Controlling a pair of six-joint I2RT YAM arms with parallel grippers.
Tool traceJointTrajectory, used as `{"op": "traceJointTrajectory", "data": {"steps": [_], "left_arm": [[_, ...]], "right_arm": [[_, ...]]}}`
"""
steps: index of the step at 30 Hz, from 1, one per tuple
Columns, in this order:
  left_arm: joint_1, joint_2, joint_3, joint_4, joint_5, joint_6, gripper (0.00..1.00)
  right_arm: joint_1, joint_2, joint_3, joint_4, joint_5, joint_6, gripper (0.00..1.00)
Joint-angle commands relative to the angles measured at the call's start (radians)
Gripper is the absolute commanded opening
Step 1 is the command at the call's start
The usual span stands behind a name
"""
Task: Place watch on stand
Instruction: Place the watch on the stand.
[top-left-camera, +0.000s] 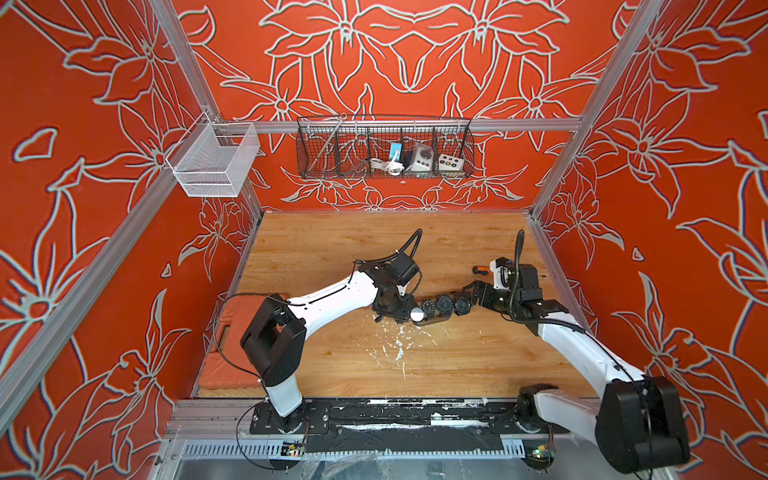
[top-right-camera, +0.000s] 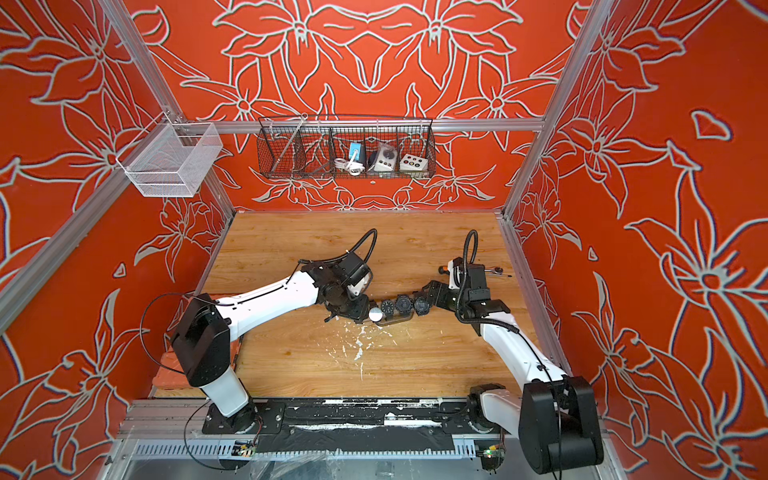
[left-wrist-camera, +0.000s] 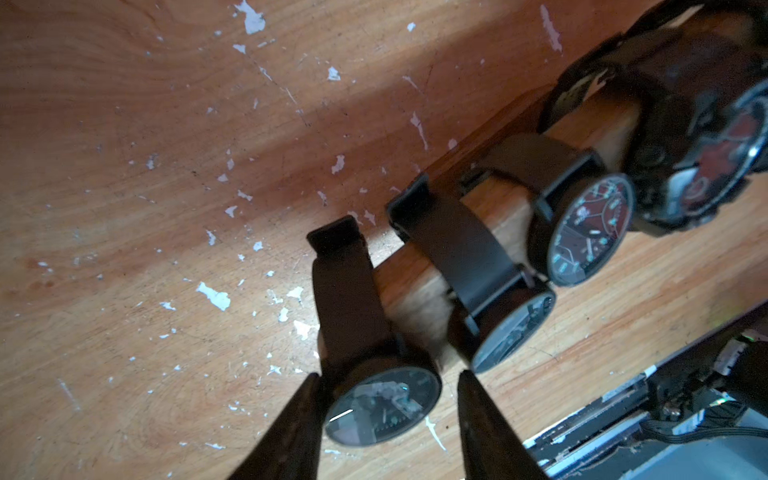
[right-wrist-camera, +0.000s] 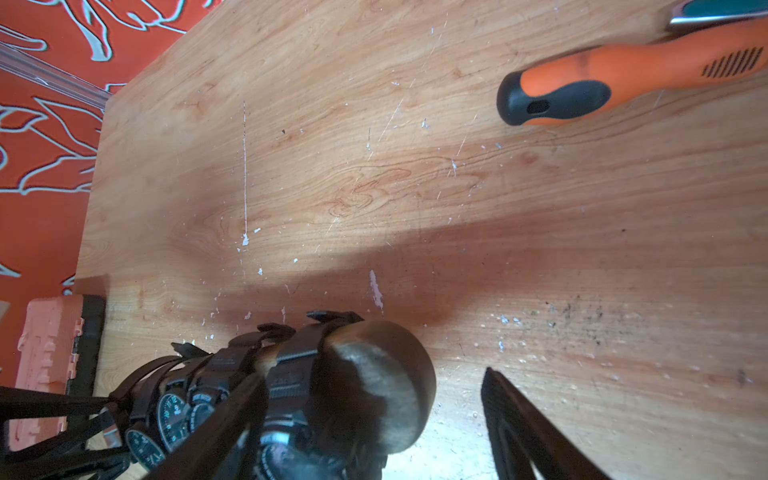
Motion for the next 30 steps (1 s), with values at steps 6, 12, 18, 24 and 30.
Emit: {"op": "traceJointTrajectory", "data": {"steps": [6,12,18,24,30], "left_arm": [[-0.006,-0.022,-0.013,0.042,0.045,-0.015,0.46],[-0.006,-0.041,-0.031,0.077,0.067,-0.029,0.45],[-0.006,-0.059,-0.044,0.084,0.069,-0.036,0.44],[-0.006,-0.089,-0.081,0.101,0.077,-0.053,0.51],[-0.006,-0.089,-0.095,0.118,0.096,-0.06,0.42]], "right_arm": [[0.007,-0.002,-0.009,0.009,0.009,0.007,0.84],[0.008,-0.01,-0.009,-0.001,0.021,0.007,0.84],[0.009,-0.013,-0.007,-0.011,0.031,0.003,0.84],[0.009,-0.016,-0.004,-0.013,0.041,0.004,0.85],[0.008,-0.008,0.001,-0.012,0.04,0.004,0.85]]}}
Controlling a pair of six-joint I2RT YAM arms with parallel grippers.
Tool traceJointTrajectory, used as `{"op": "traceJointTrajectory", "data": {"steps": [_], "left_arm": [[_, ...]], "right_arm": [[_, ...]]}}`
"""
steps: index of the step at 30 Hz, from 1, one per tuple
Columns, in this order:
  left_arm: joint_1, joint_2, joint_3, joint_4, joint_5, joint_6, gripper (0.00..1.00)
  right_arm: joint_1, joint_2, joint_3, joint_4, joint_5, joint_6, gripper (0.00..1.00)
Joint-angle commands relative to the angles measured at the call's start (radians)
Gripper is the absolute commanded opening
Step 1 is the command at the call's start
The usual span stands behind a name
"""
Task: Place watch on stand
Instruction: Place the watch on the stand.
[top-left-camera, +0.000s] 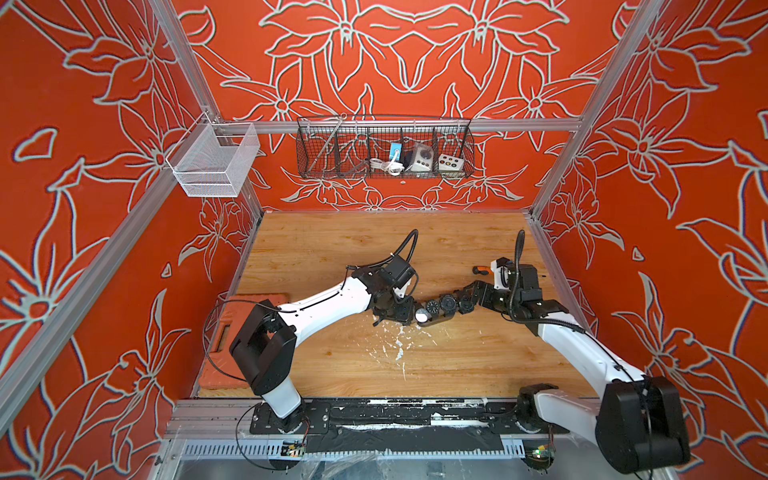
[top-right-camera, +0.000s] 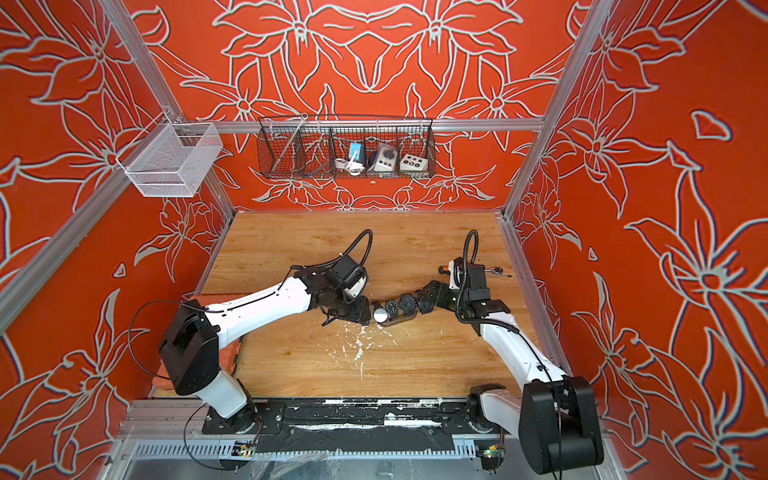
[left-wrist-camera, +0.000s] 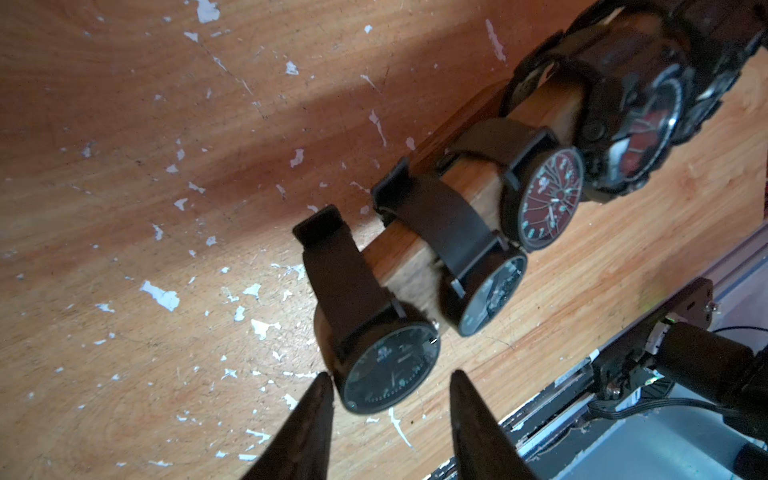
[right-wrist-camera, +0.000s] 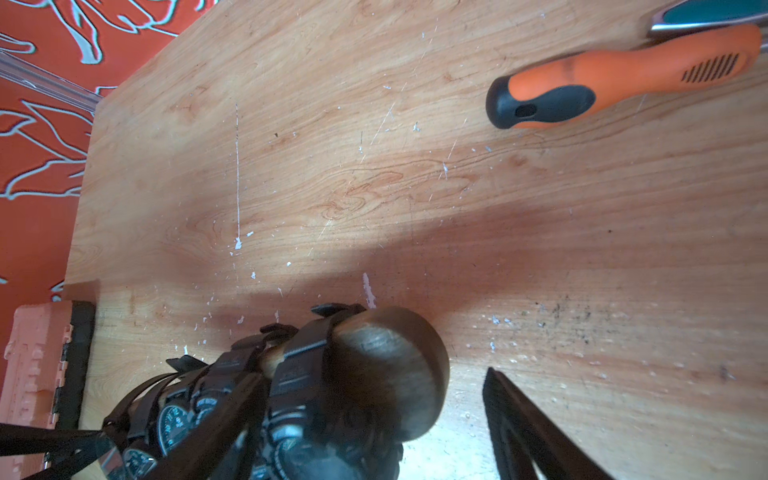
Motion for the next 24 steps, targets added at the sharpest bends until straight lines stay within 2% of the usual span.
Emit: {"op": "traceJointTrajectory", "data": {"steps": [1,11,18,20,21,24], "left_arm": [[-0.003,-0.016,-0.002,0.017,0.024,-0.008,0.4],[-0.004,-0.009,0.007,0.012,0.008,-0.003,0.4],[-0.005,-0.088,-0.029,-0.014,-0.106,0.005,0.54],[-0.008,-0.142,-0.035,-0.048,-0.231,0.017,0.54],[-0.008,-0.185,-0.045,-0.066,-0.33,0.029,0.56],[0.004,-0.331,-0.11,-0.071,-0.622,0.059,0.71]], "right_arm": [[0.007,-0.007,0.001,-0.011,0.016,0.004,0.85],[0.01,-0.026,-0.001,-0.032,0.038,0.001,0.85],[0.01,-0.116,0.029,-0.119,0.14,-0.008,0.9],[0.008,-0.147,0.047,-0.157,0.184,-0.019,0.91],[0.007,-0.165,0.059,-0.183,0.22,-0.027,0.92],[0.008,-0.228,0.088,-0.251,0.385,-0.036,0.92]]}}
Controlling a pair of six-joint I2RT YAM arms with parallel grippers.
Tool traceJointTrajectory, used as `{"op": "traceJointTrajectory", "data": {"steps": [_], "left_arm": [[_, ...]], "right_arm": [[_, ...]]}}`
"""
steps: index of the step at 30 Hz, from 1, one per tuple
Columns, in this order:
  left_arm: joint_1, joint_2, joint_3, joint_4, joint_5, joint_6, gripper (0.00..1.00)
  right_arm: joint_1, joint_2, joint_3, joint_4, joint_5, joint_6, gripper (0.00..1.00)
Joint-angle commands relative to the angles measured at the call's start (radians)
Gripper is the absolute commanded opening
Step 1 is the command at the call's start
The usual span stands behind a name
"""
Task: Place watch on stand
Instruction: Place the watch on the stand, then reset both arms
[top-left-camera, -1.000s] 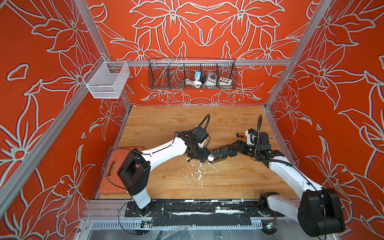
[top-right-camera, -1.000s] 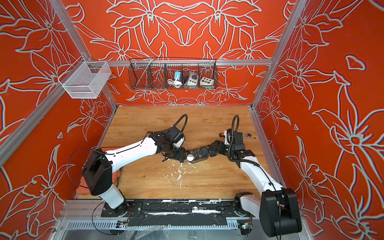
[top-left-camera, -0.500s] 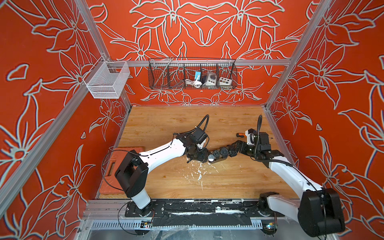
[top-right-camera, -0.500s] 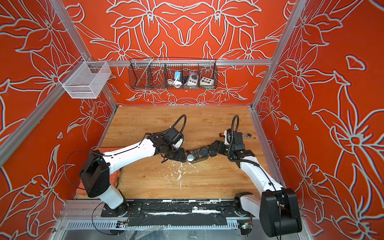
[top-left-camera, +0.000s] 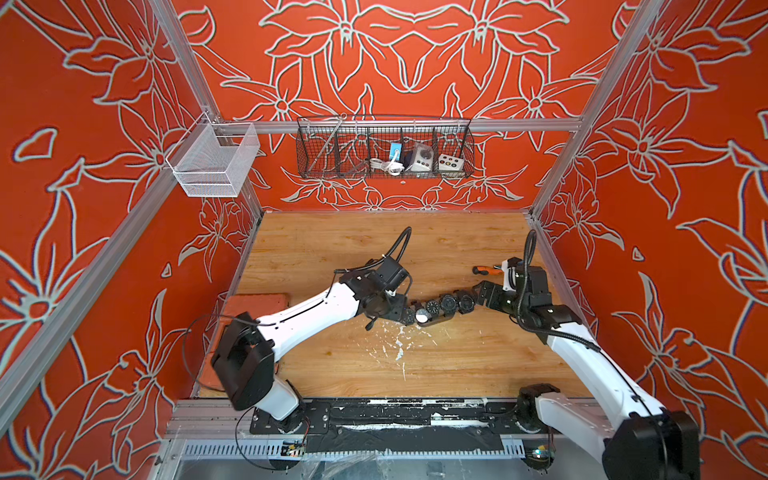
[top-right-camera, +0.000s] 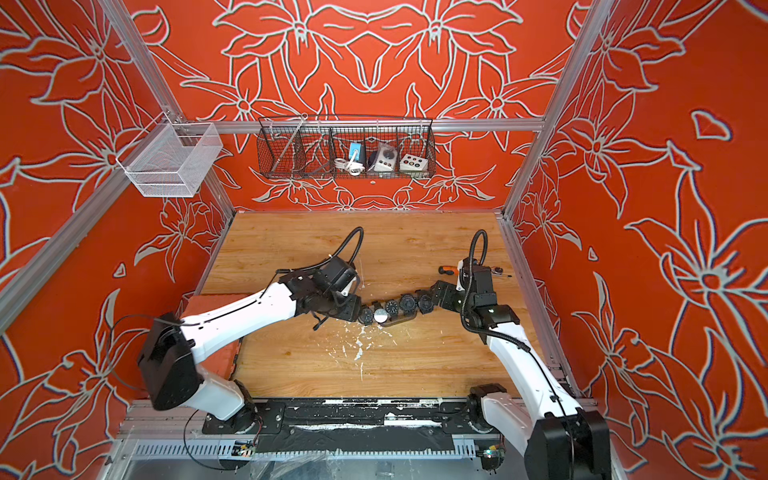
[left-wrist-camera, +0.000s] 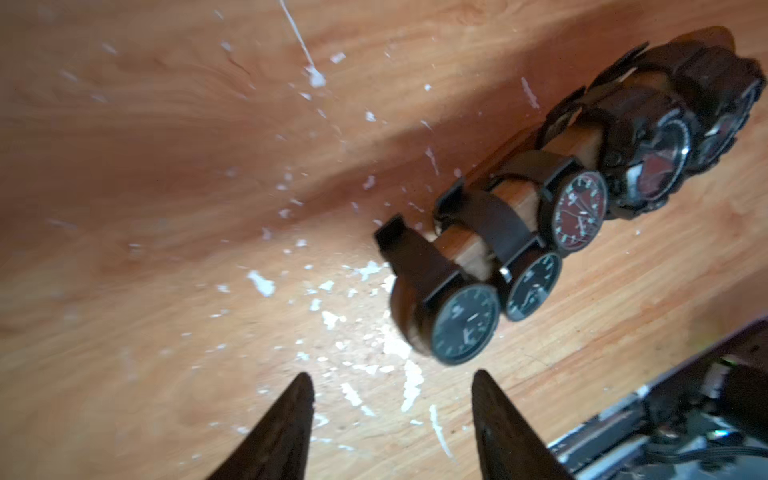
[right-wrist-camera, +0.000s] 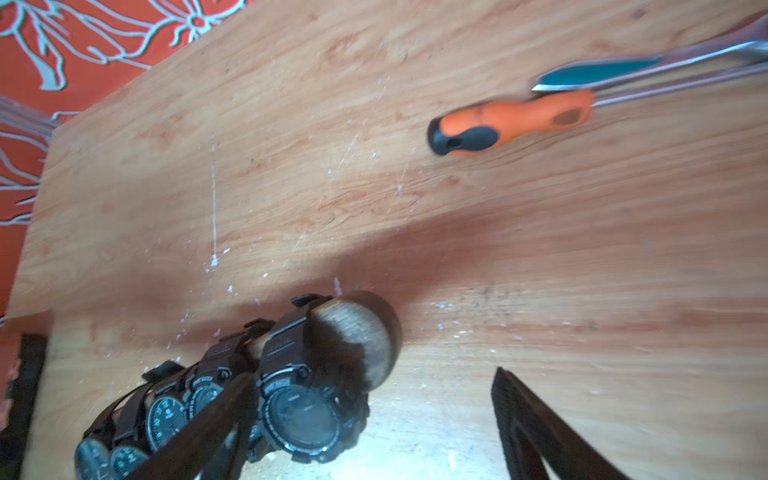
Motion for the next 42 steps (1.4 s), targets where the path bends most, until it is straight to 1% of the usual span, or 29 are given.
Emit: {"op": "traceJointTrajectory", "data": {"steps": [1,3,4,5,6,8,9,10,12,15,17,18,20,22,24,25,27,31,32,33,34,35,37,38,40,42], "left_arm": [[0.021,-0.173,-0.06,-0.036,-0.373,0.046,0.75],[0.046,-0.251,-0.119,0.001,-0.476,0.037,0.8],[0.055,-0.284,-0.15,0.034,-0.537,0.029,0.99],[0.058,-0.308,-0.178,0.066,-0.604,0.017,0.99],[0.058,-0.332,-0.221,0.134,-0.666,0.024,0.99],[0.073,-0.36,-0.299,0.278,-0.72,0.096,0.99],[0.086,-0.366,-0.333,0.331,-0.754,0.106,0.99],[0.111,-0.372,-0.364,0.381,-0.758,0.122,0.99],[0.173,-0.385,-0.445,0.513,-0.73,0.185,0.99],[0.22,-0.395,-0.534,0.685,-0.697,0.291,0.99],[0.256,-0.37,-0.548,0.725,-0.679,0.326,0.99],[0.282,-0.346,-0.539,0.726,-0.651,0.328,0.99],[0.33,-0.3,-0.529,0.737,-0.571,0.33,0.99],[0.362,-0.261,-0.557,0.82,-0.498,0.384,0.99],[0.388,-0.238,-0.614,0.939,-0.437,0.461,0.99],[0.393,-0.238,-0.614,0.919,-0.428,0.473,0.99],[0.415,-0.232,-0.621,0.929,-0.393,0.484,0.99],[0.45,-0.196,-0.657,0.955,-0.377,0.472,0.99],[0.465,-0.182,-0.68,0.98,-0.356,0.462,0.99],[0.479,-0.167,-0.7,1.008,-0.327,0.457,0.99],[0.5,-0.151,-0.719,1.055,-0.297,0.457,0.99],[0.504,-0.156,-0.718,1.049,-0.281,0.469,0.99],[0.519,-0.163,-0.745,1.123,-0.231,0.498,0.99],[0.528,-0.163,-0.752,1.139,-0.198,0.511,0.99],[0.533,-0.15,-0.764,1.191,-0.151,0.559,0.99],[0.533,-0.146,-0.764,1.195,-0.15,0.568,0.99]], "right_arm": [[0.003,-0.073,0.047,-0.092,0.238,-0.02,0.93],[0.002,-0.101,0.043,-0.087,0.344,-0.014,0.95],[0.003,-0.108,0.038,-0.075,0.383,-0.019,0.95],[0.003,-0.113,0.031,-0.061,0.41,-0.024,0.95],[0.003,-0.111,0.021,-0.045,0.444,-0.027,0.96],[0.002,-0.099,-0.003,-0.002,0.495,-0.059,0.96],[0.002,-0.091,-0.017,0.023,0.53,-0.077,0.96],[0.003,-0.085,-0.035,0.044,0.564,-0.09,0.97],[0.001,-0.065,-0.077,0.104,0.635,-0.107,0.98],[0.001,-0.038,-0.145,0.203,0.694,-0.116,0.98],[-0.003,-0.027,-0.189,0.284,0.75,-0.129,0.98],[-0.004,-0.027,-0.179,0.269,0.771,-0.143,0.98],[-0.005,-0.017,-0.199,0.338,0.795,-0.186,0.98],[-0.006,0.011,-0.229,0.411,0.797,-0.209,0.98],[-0.005,0.05,-0.255,0.489,0.786,-0.244,0.98],[-0.006,0.067,-0.263,0.522,0.777,-0.258,0.98],[-0.006,0.104,-0.281,0.596,0.754,-0.287,0.98],[-0.007,0.185,-0.319,0.767,0.723,-0.334,0.98],[-0.006,0.206,-0.32,0.81,0.733,-0.347,0.98],[-0.006,0.211,-0.31,0.799,0.722,-0.356,0.98],[-0.008,0.22,-0.317,0.834,0.715,-0.383,0.98],[-0.009,0.225,-0.332,0.885,0.7,-0.397,0.98],[-0.008,0.231,-0.344,0.93,0.658,-0.42,0.98],[-0.009,0.24,-0.359,0.99,0.627,-0.447,0.98],[-0.009,0.249,-0.37,1.035,0.602,-0.482,0.98],[-0.012,0.279,-0.424,1.196,0.582,-0.516,0.98]]}}
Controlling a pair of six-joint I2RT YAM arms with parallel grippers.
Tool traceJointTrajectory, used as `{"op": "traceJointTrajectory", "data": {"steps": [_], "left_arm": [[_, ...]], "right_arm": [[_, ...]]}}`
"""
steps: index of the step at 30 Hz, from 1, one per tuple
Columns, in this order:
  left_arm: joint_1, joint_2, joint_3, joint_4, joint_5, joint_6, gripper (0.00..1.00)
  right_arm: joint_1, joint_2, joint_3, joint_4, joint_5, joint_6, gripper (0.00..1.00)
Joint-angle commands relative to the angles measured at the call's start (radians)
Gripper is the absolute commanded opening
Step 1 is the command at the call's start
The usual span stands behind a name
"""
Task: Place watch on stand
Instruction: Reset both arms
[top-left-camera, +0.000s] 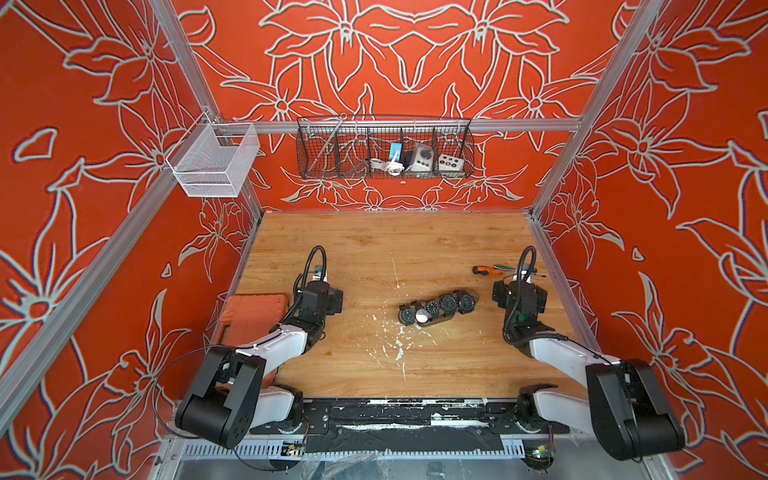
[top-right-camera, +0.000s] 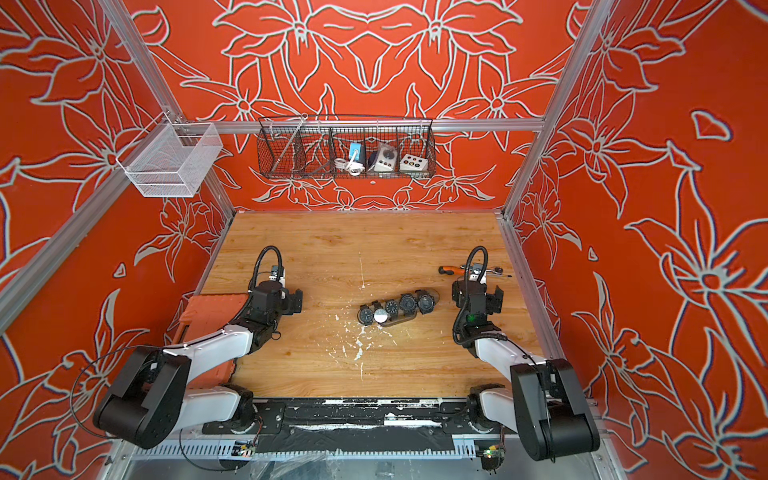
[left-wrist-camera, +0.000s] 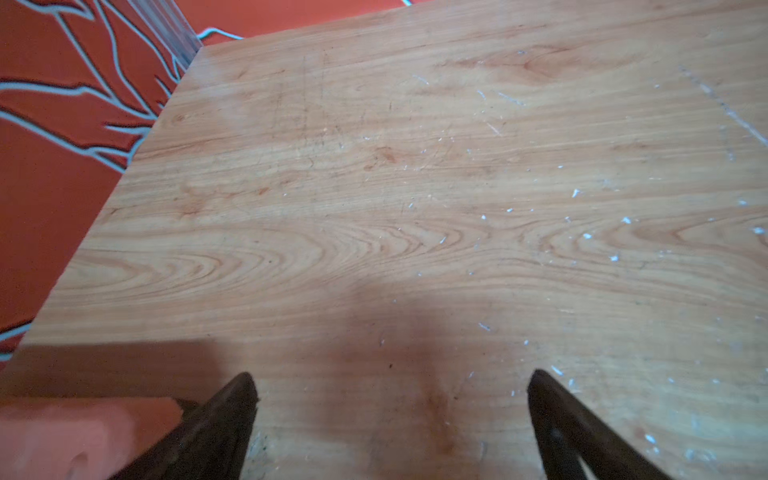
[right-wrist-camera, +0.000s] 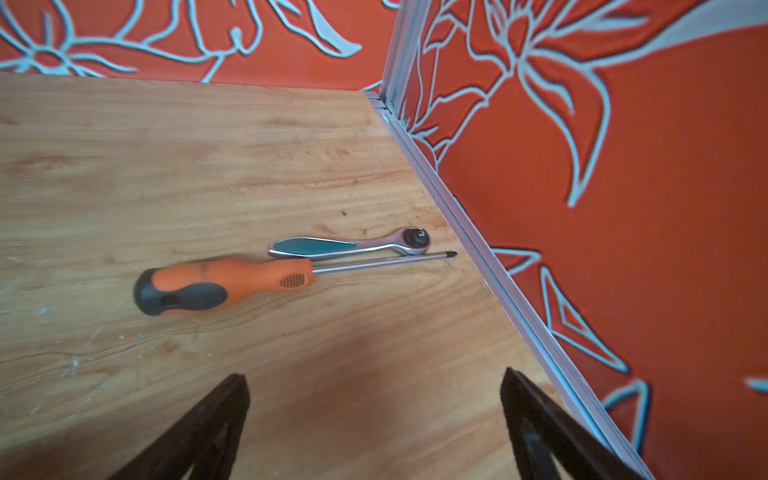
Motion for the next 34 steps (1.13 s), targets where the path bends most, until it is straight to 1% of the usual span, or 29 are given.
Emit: {"op": "traceJointTrajectory", "data": {"steps": [1,3,4,6,8,9,10,11,12,13,14,15,16,17,19,20,22,24,25,27,28,30,34], "left_arm": [[0.006,0.003,-0.006,0.118,0.072,0.066,0.99],[0.01,-0.011,-0.029,0.152,0.054,0.073,0.99],[0.019,-0.02,-0.04,0.168,0.05,0.073,0.99],[0.027,-0.017,-0.066,0.23,0.071,0.104,0.99],[0.051,0.028,-0.091,0.326,0.123,0.111,0.99],[0.061,0.046,-0.084,0.336,0.124,0.103,0.99],[0.079,0.038,-0.059,0.278,0.142,0.086,0.99],[0.109,0.037,-0.05,0.255,0.182,0.068,0.99],[0.132,0.051,-0.047,0.262,0.172,0.037,0.99],[0.173,0.067,-0.05,0.279,0.184,-0.009,0.99],[0.228,0.103,-0.075,0.341,0.241,-0.051,0.99],[0.253,0.155,-0.097,0.454,0.257,-0.065,0.99],[0.256,0.141,-0.103,0.442,0.26,-0.069,0.99],[0.256,0.107,-0.071,0.324,0.273,-0.069,0.99],[0.253,0.146,-0.098,0.439,0.27,-0.062,0.99],[0.253,0.118,-0.075,0.346,0.273,-0.067,0.99],[0.254,0.14,-0.093,0.422,0.261,-0.065,0.99],[0.253,0.117,-0.079,0.355,0.267,-0.068,0.99],[0.253,0.13,-0.087,0.392,0.265,-0.068,0.99],[0.254,0.118,-0.081,0.359,0.267,-0.069,0.99],[0.254,0.126,-0.084,0.383,0.264,-0.068,0.99],[0.253,0.119,-0.082,0.361,0.267,-0.068,0.99],[0.254,0.125,-0.083,0.378,0.264,-0.068,0.99]], "right_arm": [[-0.008,0.043,-0.059,0.233,-0.078,-0.091,0.98],[-0.009,0.083,-0.07,0.281,-0.146,-0.119,0.98],[-0.008,0.108,-0.071,0.309,-0.158,-0.125,0.98],[-0.01,0.141,-0.061,0.317,-0.139,-0.113,0.98],[-0.017,0.166,-0.049,0.321,-0.163,-0.115,0.98],[-0.023,0.176,-0.045,0.31,-0.174,-0.109,0.98],[-0.029,0.208,-0.041,0.333,-0.178,-0.108,0.98],[-0.033,0.239,-0.036,0.378,-0.177,-0.108,0.98],[-0.045,0.227,-0.023,0.34,-0.185,-0.093,0.98],[-0.064,0.198,0.0,0.243,-0.189,-0.064,0.98],[-0.084,0.195,0.005,0.218,-0.197,-0.046,0.98],[-0.087,0.206,-0.012,0.269,-0.183,-0.036,0.98],[-0.091,0.213,-0.021,0.304,-0.182,-0.034,0.98],[-0.092,0.205,-0.013,0.277,-0.18,-0.031,0.98],[-0.091,0.191,-0.004,0.233,-0.181,-0.029,0.98],[-0.092,0.197,-0.007,0.25,-0.18,-0.031,0.98],[-0.091,0.205,-0.012,0.274,-0.181,-0.035,0.98],[-0.091,0.202,-0.008,0.259,-0.184,-0.036,0.98],[-0.091,0.198,-0.005,0.247,-0.186,-0.038,0.98],[-0.091,0.198,-0.003,0.242,-0.191,-0.039,0.98],[-0.089,0.202,0.002,0.237,-0.203,-0.048,0.98],[-0.09,0.212,0.009,0.238,-0.198,-0.044,0.98],[-0.09,0.205,0.004,0.238,-0.197,-0.044,0.98]]}}
